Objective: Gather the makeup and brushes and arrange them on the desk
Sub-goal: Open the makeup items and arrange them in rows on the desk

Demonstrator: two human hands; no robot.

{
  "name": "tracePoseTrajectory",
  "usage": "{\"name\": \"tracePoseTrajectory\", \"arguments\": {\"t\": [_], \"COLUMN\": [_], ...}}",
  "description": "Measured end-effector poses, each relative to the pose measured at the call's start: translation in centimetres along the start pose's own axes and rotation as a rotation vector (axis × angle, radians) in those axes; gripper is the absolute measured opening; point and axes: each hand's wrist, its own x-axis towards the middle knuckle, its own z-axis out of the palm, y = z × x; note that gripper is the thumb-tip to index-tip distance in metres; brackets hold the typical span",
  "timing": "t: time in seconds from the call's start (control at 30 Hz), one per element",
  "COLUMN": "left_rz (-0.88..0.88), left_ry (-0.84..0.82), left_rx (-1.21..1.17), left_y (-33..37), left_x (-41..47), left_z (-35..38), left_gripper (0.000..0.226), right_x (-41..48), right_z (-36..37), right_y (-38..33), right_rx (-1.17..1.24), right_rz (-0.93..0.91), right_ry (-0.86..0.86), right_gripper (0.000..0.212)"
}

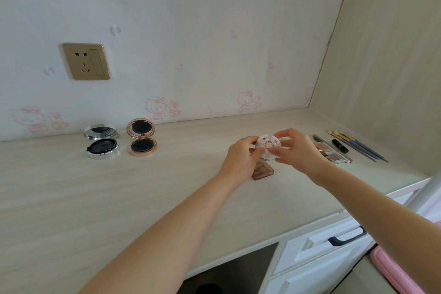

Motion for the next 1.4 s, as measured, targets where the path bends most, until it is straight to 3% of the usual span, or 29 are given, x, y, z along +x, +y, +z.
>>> {"name": "tracePoseTrajectory", "arguments": {"t": [0.13,0.33,0.57,0.8,0.97,1.1,1.3,1.4], "left_rz": [0.000,0.005,-0.131,-0.235,-0.284,-0.339,-0.322,-0.332], "left_ry": [0.028,0.109,0.190,0.211,0.219,0.236,0.168,0.148], "left_rx": [-0.062,-0.077,-0.341,-0.441,-0.654,-0.714,-0.741,-0.764], "left_y": [-0.5,-1.2,-1.3,-3.3,-3.9,-4.5,-5.3,-5.5], "left_x": [-1.8,-4.7,-8.4,-11.9,-14.2,-15.1,-15.9,-16.1], "left_z": [-2.7,-7.4,-13.4,-17.9,-19.5,-20.3,-20.5,-20.5], "left_gripper": [0.034,0.048,0.036,0.047,0.033,0.036,0.038,0.046], "right_x": [-0.7,-2.2,-4.4,-6.0,-7.1,-7.7,-7.5,-7.5], "right_z": [2.2,5.8,10.6,14.1,16.2,17.4,18.4,18.5], "right_y": [-2.5,-5.7,-8.6,-10.8,-11.5,-11.9,-12.6,-13.0], "right_rx": [-0.038,0.097,0.150,-0.050,-0.194,-0.258,-0.357,-0.382], "right_rz": [-0.061,-0.040,-0.078,-0.191,-0.294,-0.353,-0.427,-0.457], "right_ry": [0.011,-0.124,-0.319,-0.460,-0.530,-0.552,-0.546,-0.552], "right_gripper": [0.036,0.036,0.039,0.037,0.045,0.039,0.061,0.060]}}
